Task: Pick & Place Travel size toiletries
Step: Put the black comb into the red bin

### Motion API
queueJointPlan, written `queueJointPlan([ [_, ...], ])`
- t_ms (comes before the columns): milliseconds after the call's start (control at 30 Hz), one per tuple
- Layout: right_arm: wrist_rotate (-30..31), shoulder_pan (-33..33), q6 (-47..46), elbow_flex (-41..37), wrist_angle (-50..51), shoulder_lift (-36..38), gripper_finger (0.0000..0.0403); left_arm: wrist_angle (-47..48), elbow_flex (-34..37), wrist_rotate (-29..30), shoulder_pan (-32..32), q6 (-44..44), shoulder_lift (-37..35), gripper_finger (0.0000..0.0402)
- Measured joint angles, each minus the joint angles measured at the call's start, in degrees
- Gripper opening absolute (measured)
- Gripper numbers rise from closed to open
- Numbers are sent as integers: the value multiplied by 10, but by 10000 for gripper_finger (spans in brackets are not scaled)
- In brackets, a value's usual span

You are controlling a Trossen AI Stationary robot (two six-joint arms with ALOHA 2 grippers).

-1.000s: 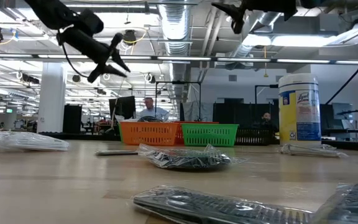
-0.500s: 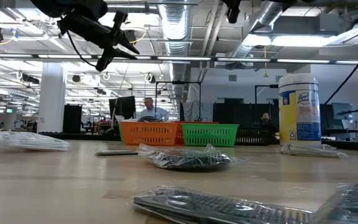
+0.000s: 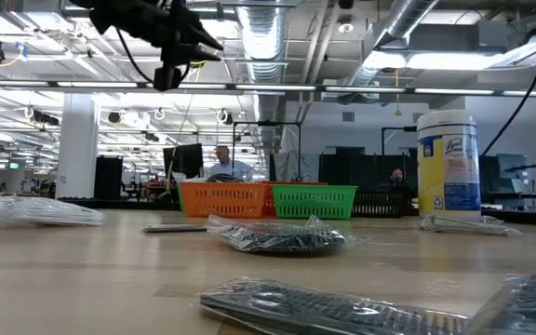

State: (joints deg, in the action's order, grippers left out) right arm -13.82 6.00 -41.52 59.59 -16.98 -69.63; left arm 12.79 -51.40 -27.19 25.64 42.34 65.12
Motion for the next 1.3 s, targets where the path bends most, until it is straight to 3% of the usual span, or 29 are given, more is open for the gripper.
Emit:
queueJointPlan([
  [400,0,-87,-1,0,26,0,221,1,0,181,-210,36,0,62],
  [700,0,-133,-1,0,89,0,221,3,1,261,-312,76,9,62],
  [967,2,-147,-1,0,162,-2,221,18,2,268,-369,107,72,62],
  [1300,2,-170,-14,-1,172,-83,221,22,2,253,-424,124,185,62],
])
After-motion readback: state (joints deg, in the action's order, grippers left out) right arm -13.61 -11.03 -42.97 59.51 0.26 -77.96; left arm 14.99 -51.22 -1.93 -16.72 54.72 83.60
